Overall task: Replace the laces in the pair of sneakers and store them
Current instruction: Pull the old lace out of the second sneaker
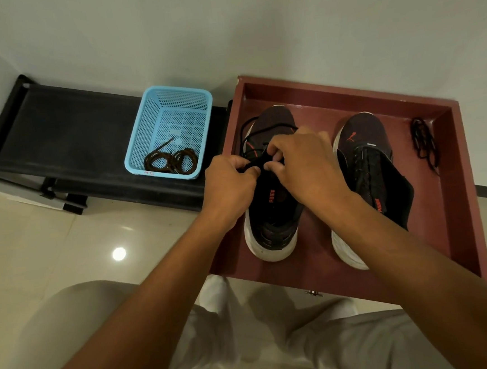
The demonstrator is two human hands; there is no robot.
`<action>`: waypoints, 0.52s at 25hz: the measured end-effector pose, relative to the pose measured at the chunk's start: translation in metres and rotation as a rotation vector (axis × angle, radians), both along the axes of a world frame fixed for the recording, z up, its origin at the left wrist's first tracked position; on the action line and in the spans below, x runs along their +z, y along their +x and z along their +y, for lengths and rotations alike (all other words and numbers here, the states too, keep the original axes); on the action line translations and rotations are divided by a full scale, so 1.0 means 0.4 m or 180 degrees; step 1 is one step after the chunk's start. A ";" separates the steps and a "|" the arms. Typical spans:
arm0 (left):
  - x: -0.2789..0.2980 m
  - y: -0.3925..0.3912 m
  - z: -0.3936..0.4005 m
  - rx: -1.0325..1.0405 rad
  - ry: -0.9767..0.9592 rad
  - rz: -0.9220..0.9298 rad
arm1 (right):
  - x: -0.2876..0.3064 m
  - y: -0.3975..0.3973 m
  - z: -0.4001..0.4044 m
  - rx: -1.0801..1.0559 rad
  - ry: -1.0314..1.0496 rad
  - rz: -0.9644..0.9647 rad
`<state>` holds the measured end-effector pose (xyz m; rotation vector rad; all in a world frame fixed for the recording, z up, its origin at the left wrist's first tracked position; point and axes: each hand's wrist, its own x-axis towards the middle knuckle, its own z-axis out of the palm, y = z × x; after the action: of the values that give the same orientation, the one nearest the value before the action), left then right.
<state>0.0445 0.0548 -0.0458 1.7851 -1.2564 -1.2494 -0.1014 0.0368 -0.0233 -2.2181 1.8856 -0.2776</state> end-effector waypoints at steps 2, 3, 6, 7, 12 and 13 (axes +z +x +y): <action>-0.003 0.000 -0.001 0.0010 0.0007 0.0005 | 0.001 0.001 -0.001 0.0082 -0.0002 0.0236; -0.003 0.000 -0.001 0.0011 0.0009 0.0008 | 0.001 0.000 -0.002 0.0128 0.0007 0.0283; -0.002 0.000 -0.001 -0.0005 0.0001 0.0000 | -0.002 -0.008 -0.007 0.0106 0.0148 -0.0025; -0.001 0.000 -0.001 -0.0007 -0.0004 -0.0010 | -0.004 -0.012 -0.008 0.0056 0.0221 -0.0207; 0.000 0.002 -0.003 -0.0028 -0.0032 -0.0114 | -0.001 -0.035 -0.010 -0.0256 0.0253 -0.1163; -0.001 0.004 -0.003 -0.0024 -0.0032 -0.0124 | 0.005 -0.044 -0.013 -0.0375 0.0305 -0.1415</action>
<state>0.0460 0.0536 -0.0460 1.8070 -1.2899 -1.2159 -0.1190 0.0316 -0.0213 -1.7992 1.7404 -0.6279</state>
